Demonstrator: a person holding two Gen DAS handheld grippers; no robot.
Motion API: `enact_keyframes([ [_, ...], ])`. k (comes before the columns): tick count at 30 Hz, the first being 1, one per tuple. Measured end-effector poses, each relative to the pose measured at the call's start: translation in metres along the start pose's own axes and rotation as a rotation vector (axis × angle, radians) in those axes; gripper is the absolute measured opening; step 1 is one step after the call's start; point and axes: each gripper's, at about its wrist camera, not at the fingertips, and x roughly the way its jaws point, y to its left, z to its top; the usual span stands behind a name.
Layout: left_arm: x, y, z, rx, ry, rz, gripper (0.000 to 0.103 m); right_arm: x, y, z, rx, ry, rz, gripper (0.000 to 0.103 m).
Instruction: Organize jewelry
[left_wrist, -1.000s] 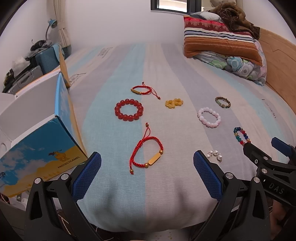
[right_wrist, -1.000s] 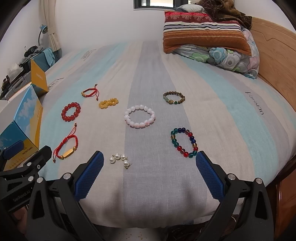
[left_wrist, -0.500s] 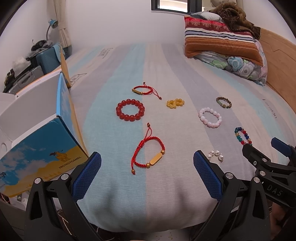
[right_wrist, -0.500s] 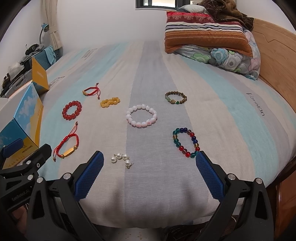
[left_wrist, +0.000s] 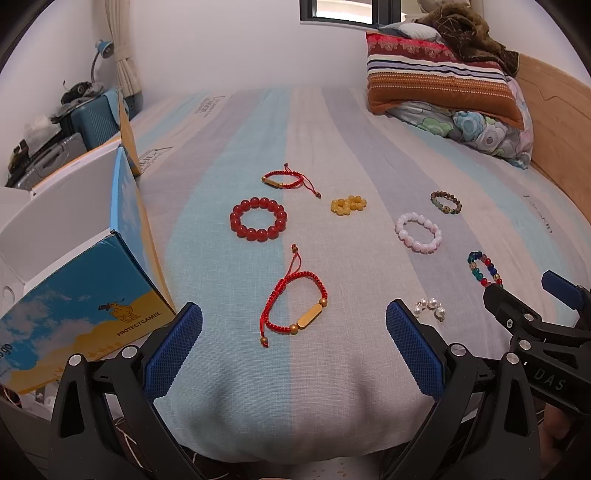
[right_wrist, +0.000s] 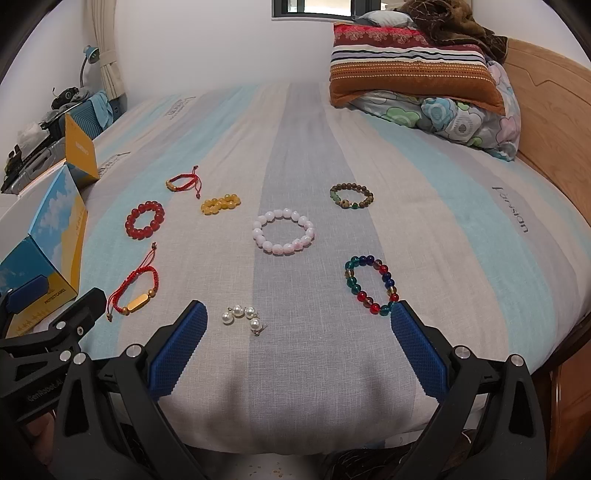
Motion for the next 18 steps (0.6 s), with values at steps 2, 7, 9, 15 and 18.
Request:
enact_keyframes([
  [2, -0.0001, 0.0003, -0.0003, 0.000, -0.002, -0.001, 0.098, 0.0001, -0.0002, 0.0002, 0.000, 0.000, 0.000, 0.096],
  [7, 0.0002, -0.0001, -0.0008, 0.002, -0.001, -0.002, 0.098, -0.0001, 0.0005, -0.0001, -0.006, 0.001, 0.000, 0.096],
  [9, 0.0001, -0.0005, -0.0008, 0.003, -0.001, -0.002, 0.098, -0.0002, 0.0004, -0.0002, -0.007, 0.001, 0.000, 0.096],
  [15, 0.0024, -0.0011, -0.0004, -0.001, 0.003, -0.002, 0.098, -0.0012, 0.0000, 0.0004, -0.019, -0.010, -0.011, 0.096],
  [18, 0.0019, -0.0010, 0.0040, 0.002, -0.003, 0.005, 0.098, -0.0047, -0.0033, 0.0048, -0.016, -0.024, -0.018, 0.096],
])
